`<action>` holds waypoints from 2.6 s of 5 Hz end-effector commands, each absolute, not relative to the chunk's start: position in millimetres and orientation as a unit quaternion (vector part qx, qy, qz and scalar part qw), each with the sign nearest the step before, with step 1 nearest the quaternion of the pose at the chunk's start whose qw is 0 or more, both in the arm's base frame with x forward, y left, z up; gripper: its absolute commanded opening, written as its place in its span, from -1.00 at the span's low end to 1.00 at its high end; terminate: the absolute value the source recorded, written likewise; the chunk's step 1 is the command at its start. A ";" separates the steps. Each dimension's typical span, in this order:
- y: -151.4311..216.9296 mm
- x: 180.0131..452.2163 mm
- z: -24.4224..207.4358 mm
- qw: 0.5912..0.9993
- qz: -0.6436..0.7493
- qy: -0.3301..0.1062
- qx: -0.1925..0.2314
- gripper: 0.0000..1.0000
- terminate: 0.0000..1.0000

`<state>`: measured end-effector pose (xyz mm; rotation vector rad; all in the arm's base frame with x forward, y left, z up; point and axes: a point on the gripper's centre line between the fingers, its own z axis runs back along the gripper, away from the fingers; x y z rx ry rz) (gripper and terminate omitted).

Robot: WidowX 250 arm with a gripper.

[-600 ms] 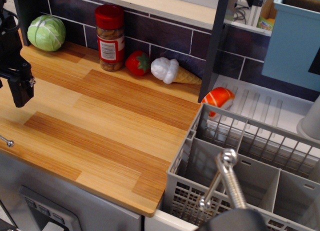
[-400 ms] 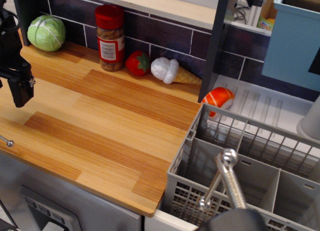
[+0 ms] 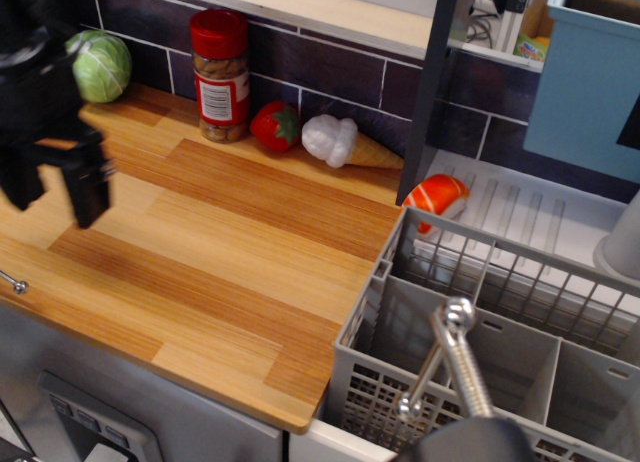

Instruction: Move drying rack out of sink

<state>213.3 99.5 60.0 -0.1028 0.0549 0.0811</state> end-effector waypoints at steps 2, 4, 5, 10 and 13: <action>-28.7 224.4 99.8 0.995 0.039 -0.019 -0.095 1.00 -1.00; -104.7 236.7 81.9 0.993 0.050 -0.023 -0.101 1.00 -1.00; -128.8 244.6 69.2 0.993 0.063 -0.005 -0.101 1.00 -1.00; -156.6 249.8 22.3 0.995 0.083 0.004 -0.057 -1.00 -1.00; -153.0 240.5 60.1 0.994 0.070 -0.026 -0.074 -1.00 -1.00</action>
